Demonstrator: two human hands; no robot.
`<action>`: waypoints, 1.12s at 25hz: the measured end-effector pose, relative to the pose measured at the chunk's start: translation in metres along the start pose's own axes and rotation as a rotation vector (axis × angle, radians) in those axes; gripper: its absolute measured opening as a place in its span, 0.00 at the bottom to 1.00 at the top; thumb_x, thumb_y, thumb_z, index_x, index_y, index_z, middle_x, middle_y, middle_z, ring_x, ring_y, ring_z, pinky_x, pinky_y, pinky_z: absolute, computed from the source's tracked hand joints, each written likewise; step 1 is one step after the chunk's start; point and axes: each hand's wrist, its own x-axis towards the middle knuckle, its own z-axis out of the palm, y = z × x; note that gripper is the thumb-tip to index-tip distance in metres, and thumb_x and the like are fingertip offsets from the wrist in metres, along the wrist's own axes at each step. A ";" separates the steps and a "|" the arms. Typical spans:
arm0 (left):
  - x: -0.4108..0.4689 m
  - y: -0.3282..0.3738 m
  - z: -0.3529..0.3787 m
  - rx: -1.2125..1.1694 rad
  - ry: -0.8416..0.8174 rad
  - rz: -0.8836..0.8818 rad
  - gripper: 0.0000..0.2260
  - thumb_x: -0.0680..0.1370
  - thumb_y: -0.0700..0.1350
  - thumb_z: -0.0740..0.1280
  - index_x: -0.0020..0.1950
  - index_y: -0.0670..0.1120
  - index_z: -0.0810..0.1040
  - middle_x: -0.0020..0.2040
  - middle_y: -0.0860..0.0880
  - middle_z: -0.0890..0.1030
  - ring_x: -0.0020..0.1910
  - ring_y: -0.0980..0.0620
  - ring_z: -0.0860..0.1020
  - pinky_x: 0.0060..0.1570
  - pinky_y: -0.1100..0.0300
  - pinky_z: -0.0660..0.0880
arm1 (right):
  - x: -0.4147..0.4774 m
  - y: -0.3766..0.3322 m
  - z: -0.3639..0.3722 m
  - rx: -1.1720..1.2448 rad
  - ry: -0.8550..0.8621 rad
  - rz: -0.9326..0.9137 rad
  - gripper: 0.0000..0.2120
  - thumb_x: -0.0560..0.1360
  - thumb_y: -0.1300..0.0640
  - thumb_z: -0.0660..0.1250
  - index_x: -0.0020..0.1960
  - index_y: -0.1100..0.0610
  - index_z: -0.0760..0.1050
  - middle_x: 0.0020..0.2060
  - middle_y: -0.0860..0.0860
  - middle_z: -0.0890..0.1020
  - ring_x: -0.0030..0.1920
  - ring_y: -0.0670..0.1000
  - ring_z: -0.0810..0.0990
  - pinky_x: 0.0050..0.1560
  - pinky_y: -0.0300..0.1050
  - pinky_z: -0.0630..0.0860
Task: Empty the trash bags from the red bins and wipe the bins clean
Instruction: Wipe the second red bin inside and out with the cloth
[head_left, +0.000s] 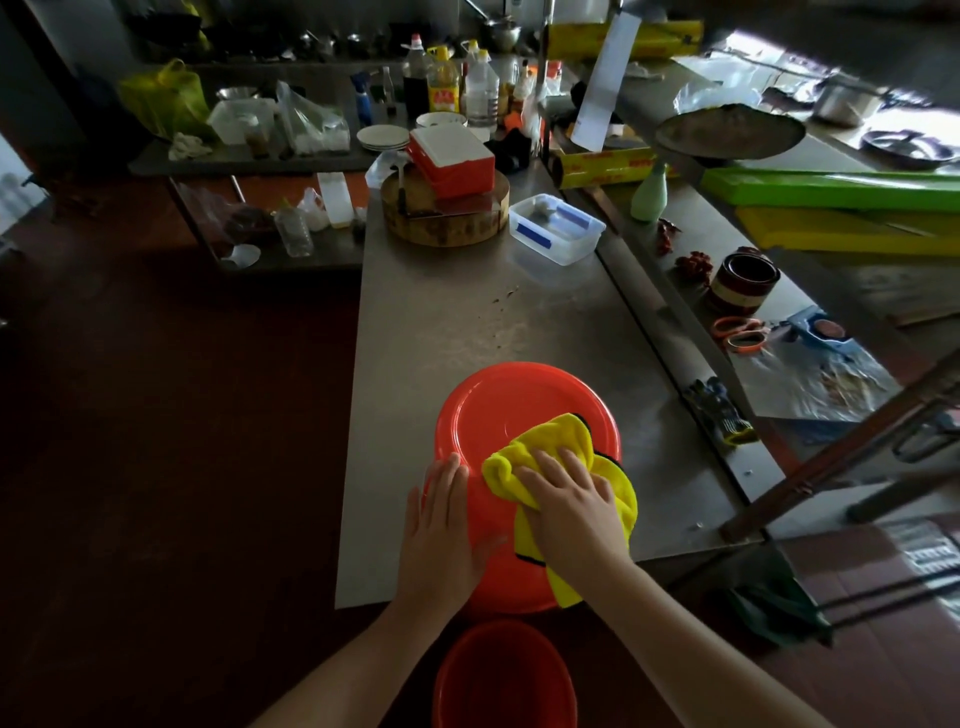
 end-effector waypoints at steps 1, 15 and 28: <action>0.000 0.001 -0.001 -0.021 0.007 0.005 0.43 0.78 0.72 0.57 0.82 0.46 0.50 0.83 0.49 0.49 0.81 0.47 0.50 0.76 0.43 0.53 | -0.001 0.010 -0.002 0.000 0.012 0.030 0.23 0.80 0.44 0.63 0.74 0.40 0.67 0.77 0.44 0.66 0.80 0.56 0.56 0.70 0.60 0.64; 0.006 -0.005 0.001 -0.127 0.071 0.007 0.47 0.76 0.72 0.63 0.82 0.43 0.53 0.82 0.47 0.55 0.80 0.48 0.56 0.75 0.47 0.63 | 0.032 -0.034 -0.003 -0.048 -0.076 -0.041 0.31 0.79 0.55 0.65 0.78 0.40 0.60 0.80 0.48 0.56 0.79 0.62 0.49 0.72 0.66 0.57; 0.001 -0.004 0.002 -0.057 -0.003 -0.031 0.46 0.77 0.74 0.55 0.83 0.46 0.46 0.83 0.48 0.49 0.81 0.49 0.51 0.79 0.54 0.45 | 0.100 -0.051 -0.022 -0.089 -0.124 -0.040 0.25 0.80 0.59 0.60 0.76 0.44 0.67 0.77 0.50 0.61 0.77 0.63 0.54 0.70 0.68 0.59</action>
